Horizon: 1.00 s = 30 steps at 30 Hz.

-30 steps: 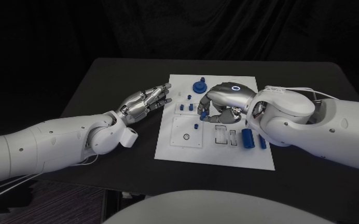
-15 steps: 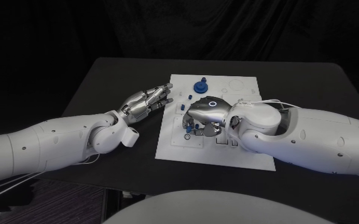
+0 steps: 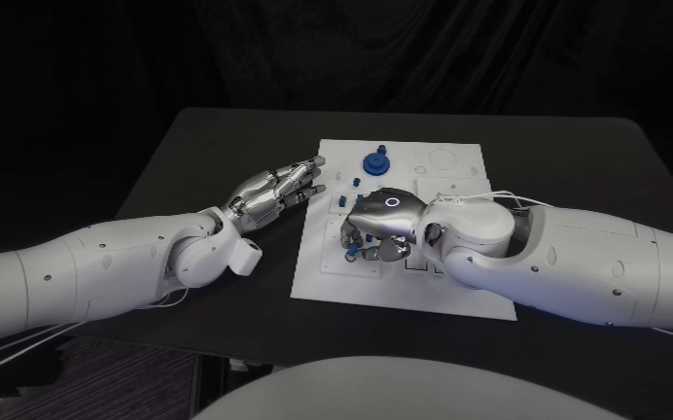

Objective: Assemble the parts on the task board

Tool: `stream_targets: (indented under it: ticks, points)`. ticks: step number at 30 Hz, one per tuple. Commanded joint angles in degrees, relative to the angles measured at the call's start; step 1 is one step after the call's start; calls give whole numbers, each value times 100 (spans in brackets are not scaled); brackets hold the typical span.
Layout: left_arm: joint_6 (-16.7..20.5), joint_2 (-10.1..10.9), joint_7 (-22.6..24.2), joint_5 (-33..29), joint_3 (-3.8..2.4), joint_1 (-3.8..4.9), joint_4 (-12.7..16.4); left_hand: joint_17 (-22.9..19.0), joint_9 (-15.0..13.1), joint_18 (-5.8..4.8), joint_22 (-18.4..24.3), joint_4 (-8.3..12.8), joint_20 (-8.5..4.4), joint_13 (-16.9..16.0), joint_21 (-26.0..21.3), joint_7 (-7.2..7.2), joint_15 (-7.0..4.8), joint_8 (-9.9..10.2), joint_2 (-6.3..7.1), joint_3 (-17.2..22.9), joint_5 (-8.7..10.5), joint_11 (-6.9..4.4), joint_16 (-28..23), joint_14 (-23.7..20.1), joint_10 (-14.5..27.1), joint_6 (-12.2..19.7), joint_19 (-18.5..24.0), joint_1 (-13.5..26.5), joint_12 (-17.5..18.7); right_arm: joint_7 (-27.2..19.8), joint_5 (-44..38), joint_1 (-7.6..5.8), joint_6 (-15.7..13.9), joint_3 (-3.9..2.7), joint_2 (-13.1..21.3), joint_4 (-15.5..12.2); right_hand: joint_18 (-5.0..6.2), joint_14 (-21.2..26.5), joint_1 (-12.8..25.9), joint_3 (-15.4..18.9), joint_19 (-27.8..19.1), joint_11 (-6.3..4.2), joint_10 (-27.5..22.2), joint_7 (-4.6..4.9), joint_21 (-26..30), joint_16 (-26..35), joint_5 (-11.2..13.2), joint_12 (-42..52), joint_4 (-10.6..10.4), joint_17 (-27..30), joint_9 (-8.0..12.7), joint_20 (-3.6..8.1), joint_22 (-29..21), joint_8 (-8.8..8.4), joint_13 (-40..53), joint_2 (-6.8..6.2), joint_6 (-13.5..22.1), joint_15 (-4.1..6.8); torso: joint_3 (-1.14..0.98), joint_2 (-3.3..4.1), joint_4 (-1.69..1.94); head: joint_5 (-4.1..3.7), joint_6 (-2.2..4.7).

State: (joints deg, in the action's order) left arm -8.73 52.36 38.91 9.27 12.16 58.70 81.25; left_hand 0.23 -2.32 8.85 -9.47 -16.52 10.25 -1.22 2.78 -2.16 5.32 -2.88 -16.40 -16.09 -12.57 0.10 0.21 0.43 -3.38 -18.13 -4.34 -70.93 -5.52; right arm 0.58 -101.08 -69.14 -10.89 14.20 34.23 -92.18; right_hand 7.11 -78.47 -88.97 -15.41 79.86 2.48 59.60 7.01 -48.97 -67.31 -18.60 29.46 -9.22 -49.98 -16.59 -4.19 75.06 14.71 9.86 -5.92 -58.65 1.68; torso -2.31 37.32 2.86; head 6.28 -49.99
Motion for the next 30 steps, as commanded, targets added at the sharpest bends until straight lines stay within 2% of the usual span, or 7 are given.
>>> stream_targets:
  ticks: [1,12,25,30]
  points:
    - [-77,-17,127,-37,-6,-11,4,-3,-7,37,6,0,35,-8,16,-16,14,-25,-18,23,-34,37,3,6,10,-41,3,-52,-27,-41,-85,22,112,-5,-16,10,-54,-57,-8,-2,36,13,23,-65,-34,-39,-30,-34,31,-18,-625,-2,631,166,4,18,-59,0,0,0,0,-8,-1]
    - [-83,-9,110,-37,-6,-14,-5,-4,-6,38,11,0,35,-8,15,-17,13,-25,-20,29,-41,39,2,4,11,-36,5,-54,-25,-35,-85,56,153,-4,-16,-34,-55,-57,2,-3,36,17,24,-62,-35,-40,-28,-41,27,-18,-630,-4,631,164,5,23,-55,-4,0,0,0,3,-1]
    - [-97,-15,89,-37,-6,-25,-36,-4,-5,38,9,0,34,-7,15,-19,13,-25,-22,37,-45,40,2,5,13,-33,5,-57,-24,14,-85,114,226,-4,-48,57,-49,-40,27,-5,22,30,5,-55,2,-18,4,-80,24,16,-645,-11,620,145,5,23,-23,-15,0,0,0,-4,-1]
    - [-104,-21,83,-37,-6,-30,-42,-4,-5,39,11,0,34,-7,15,-19,13,-25,-23,41,-47,40,2,5,14,-30,7,-58,-23,82,-85,128,291,-4,-66,107,-31,47,51,-38,-56,107,-175,5,156,55,10,-207,49,102,-660,-51,583,50,10,15,113,-75,0,0,0,-6,-1]
